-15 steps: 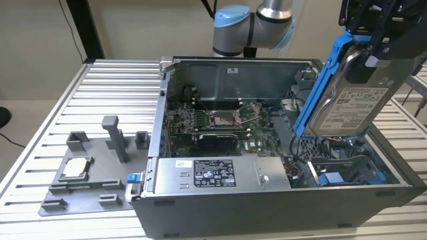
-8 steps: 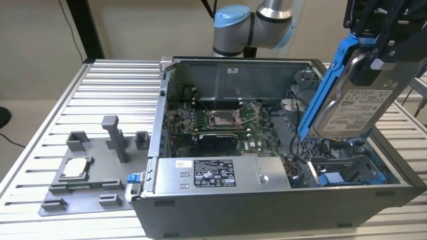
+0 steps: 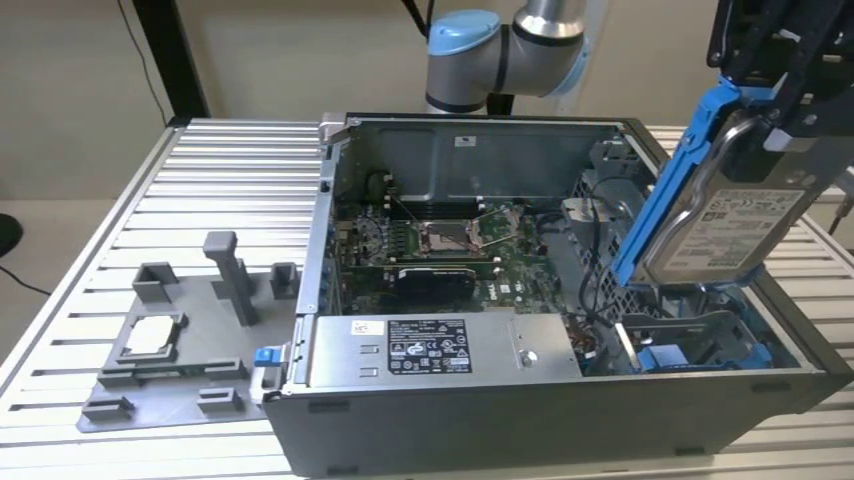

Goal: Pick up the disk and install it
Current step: 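Insert the disk into the insertion slot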

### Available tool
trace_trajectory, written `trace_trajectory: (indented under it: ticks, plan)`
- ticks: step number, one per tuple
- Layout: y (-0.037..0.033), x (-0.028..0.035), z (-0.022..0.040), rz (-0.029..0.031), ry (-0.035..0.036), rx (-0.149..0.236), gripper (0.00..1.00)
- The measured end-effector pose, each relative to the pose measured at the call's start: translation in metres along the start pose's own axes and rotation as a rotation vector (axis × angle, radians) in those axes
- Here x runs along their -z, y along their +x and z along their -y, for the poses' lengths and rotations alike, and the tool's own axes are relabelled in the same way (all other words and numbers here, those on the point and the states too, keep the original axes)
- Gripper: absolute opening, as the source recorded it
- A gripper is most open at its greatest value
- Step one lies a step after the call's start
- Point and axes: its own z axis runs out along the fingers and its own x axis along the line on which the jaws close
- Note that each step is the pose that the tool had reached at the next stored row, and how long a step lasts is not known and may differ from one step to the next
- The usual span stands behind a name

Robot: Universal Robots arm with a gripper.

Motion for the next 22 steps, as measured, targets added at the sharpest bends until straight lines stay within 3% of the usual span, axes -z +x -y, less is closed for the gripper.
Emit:
trace_trajectory:
  ticks: [12,22]
  plan:
    - [0.0103,-0.0075,0.0118,-0.0001,0.0,0.0,0.0]
    - [0.0107,-0.0092,0.0124,-0.0001,-0.0001,0.0,0.0]
